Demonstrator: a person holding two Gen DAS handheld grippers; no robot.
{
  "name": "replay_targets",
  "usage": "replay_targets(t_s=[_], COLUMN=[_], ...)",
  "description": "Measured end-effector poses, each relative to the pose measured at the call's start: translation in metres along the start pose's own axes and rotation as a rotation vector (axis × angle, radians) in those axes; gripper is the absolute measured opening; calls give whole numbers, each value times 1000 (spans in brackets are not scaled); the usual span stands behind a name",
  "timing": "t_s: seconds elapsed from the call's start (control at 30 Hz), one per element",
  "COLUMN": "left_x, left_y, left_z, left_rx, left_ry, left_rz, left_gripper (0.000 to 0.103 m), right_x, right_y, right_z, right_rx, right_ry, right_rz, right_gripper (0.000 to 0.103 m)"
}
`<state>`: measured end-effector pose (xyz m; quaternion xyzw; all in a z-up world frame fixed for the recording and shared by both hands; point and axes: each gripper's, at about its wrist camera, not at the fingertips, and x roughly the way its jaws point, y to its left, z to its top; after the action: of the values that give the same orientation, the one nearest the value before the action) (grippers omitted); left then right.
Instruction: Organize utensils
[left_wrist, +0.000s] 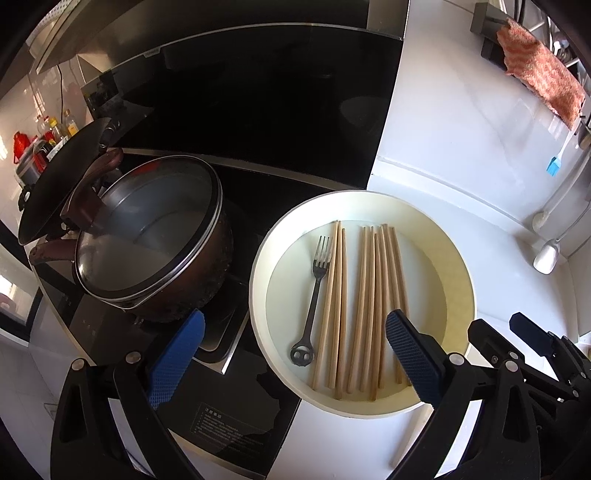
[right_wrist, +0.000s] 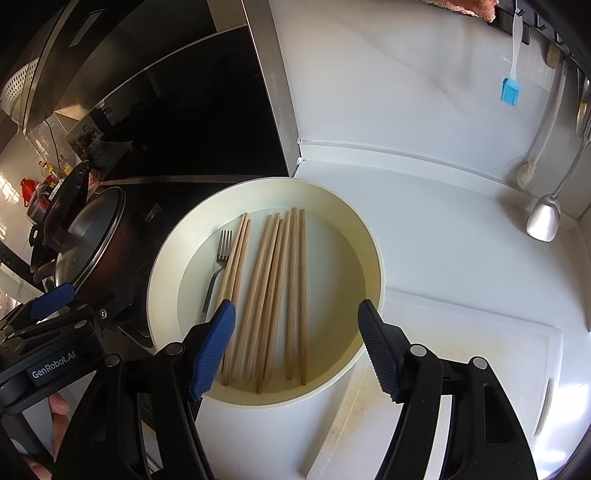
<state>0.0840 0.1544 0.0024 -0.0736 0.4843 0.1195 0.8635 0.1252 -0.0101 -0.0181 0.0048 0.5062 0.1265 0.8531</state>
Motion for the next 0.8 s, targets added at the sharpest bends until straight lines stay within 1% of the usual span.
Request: replay_targets(t_s=[0.2, 0.8], left_x=[2, 5], left_y=[1, 3], left_z=[1, -1], left_rx=[6, 10], left_ry=[14, 28], left_rz=[18, -8], left_gripper=[97, 97], right_x=[0, 2], right_y=[0, 6], right_z=[0, 2], right_rx=[-1, -16], right_ry=[1, 12], right_rz=[0, 1], right_gripper=[66, 66])
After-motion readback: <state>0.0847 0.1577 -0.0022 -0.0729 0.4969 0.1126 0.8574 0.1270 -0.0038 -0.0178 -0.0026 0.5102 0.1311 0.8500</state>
